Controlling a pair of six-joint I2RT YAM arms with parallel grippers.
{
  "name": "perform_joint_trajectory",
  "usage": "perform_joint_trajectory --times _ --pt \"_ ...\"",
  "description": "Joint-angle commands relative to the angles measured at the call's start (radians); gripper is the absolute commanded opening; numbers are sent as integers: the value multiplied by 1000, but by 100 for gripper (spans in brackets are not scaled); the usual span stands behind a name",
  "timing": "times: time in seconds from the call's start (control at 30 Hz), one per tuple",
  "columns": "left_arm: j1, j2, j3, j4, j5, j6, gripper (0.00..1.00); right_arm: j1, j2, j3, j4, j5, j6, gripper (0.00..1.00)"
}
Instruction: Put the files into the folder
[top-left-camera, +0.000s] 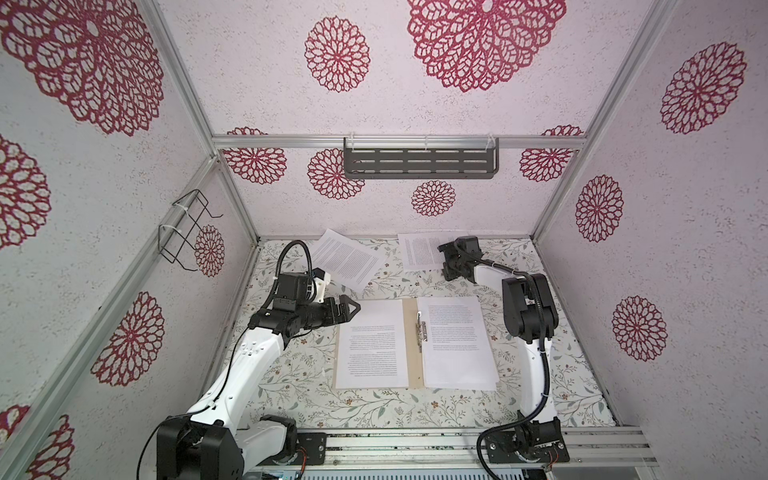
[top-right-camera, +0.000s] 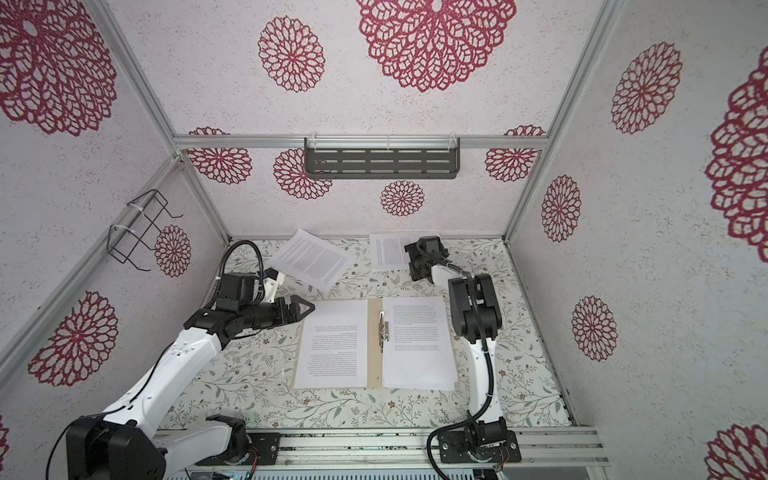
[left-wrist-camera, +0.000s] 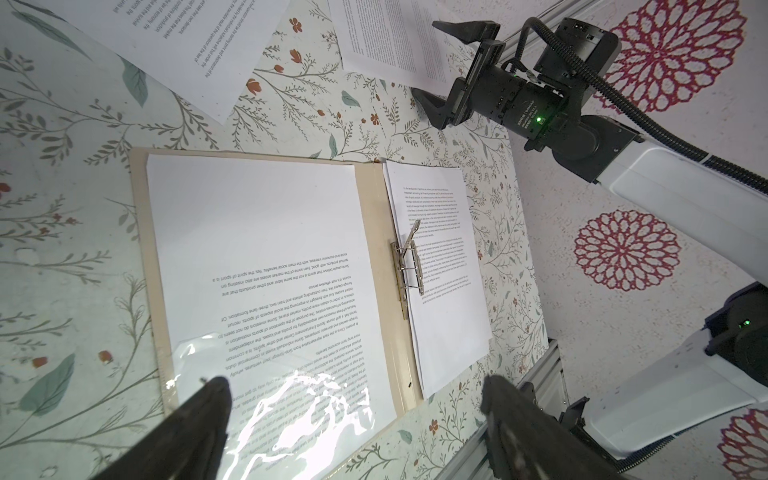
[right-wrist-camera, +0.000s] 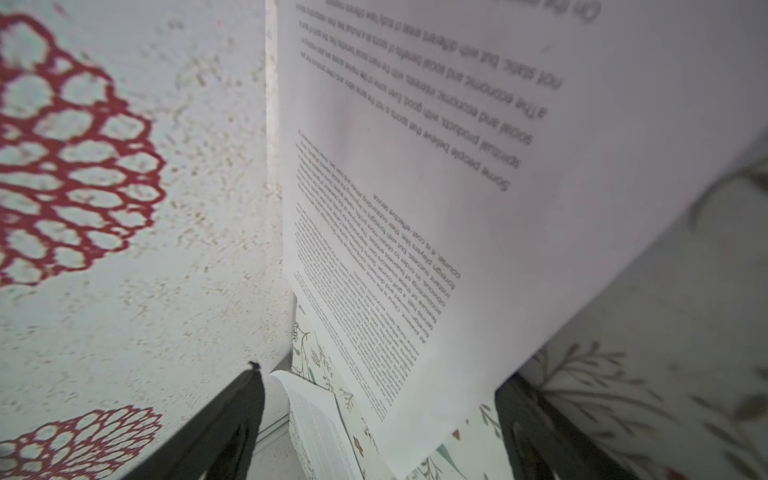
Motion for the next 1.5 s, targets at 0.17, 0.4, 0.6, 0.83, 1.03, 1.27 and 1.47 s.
perform_joint_trajectory --times 0.17,0.4,0.6,0.83,1.03,1.27,1.47 --pt "10 -5 14 31 20 10 97 13 70 -11 206 66 41 86" --pt "11 -3 12 32 23 9 97 13 52 -73 322 117 34 81" --pt "13 -4 13 32 23 8 97 13 53 -116 365 128 87 65" --pt "13 -11 11 34 25 8 97 15 78 -118 431 155 118 47" --pt "13 -17 7 34 27 6 97 24 108 -108 486 158 131 30" --pt "13 -28 5 35 26 5 97 25 76 -144 514 160 102 2" --pt "13 -41 5 38 30 4 97 -1 -58 -207 473 119 -22 0"
